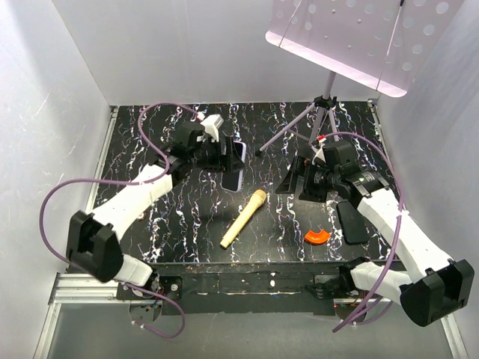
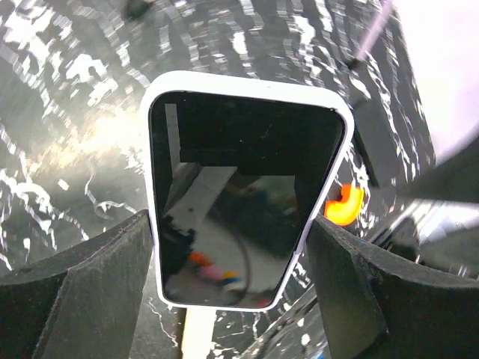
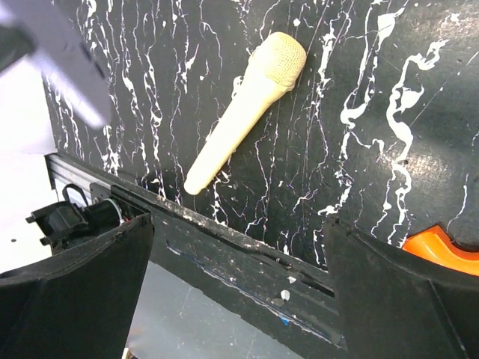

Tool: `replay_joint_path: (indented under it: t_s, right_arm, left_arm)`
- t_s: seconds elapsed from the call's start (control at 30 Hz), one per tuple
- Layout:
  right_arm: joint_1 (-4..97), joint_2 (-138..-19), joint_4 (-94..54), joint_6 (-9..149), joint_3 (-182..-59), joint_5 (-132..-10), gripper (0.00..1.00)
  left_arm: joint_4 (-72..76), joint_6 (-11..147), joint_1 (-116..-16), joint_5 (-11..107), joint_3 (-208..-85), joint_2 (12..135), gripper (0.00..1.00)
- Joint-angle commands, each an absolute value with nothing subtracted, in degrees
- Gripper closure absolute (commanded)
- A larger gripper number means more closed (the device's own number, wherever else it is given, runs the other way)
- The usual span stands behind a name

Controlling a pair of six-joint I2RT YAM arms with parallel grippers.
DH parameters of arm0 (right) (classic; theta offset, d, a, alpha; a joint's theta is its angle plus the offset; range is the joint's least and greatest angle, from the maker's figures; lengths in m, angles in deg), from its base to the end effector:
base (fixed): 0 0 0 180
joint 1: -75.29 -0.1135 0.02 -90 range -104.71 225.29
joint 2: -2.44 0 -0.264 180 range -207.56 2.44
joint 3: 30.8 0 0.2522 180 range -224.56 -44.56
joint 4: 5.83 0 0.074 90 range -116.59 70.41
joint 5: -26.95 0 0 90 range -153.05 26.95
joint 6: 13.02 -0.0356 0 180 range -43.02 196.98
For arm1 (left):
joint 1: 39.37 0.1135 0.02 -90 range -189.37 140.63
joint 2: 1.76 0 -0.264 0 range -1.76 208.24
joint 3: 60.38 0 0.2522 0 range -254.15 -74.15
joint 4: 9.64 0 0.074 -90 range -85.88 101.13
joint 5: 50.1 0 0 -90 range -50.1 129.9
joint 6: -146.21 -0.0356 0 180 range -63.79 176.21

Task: Take the phone out of the phone case
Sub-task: Pick up the phone at the center of the board.

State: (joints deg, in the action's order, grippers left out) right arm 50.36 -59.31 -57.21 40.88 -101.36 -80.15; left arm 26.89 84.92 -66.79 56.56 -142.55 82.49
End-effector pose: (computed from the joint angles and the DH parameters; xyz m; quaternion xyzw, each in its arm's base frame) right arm 0.1986 0.1038 0.3116 0.0286 0.9069 0.3192 0.2735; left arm 0.2883 -0.1611 0.2996 0.0528 0.8923 -0.3170 0.3171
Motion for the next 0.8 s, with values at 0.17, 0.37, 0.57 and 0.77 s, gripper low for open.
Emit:
replay_joint_path:
  t_s: [0.17,0.37,0.57,0.77]
  right_arm:
    - [54.62,-60.22,-65.03,43.41,-117.5,-80.61,0.0]
    - [53.06,-68.11,-65.81,43.05,-126.55,-88.36,0.09]
    - [48.66,-73.14,-66.27,43.49,-130.7,-86.95,0.16]
    - [45.59,-74.89,-61.52,40.59,-128.06,-88.62,0.29]
  left_arm:
    - [12.13,56.49,-74.52,62.47,-134.53,66.63,1.0]
    - [12.65,47.96,-77.86,57.31,-132.59,66.27,1.0]
    - [14.14,44.52,-80.23,54.93,-132.33,67.32,1.0]
    - [15.02,43.91,-82.78,54.84,-132.86,68.82,1.0]
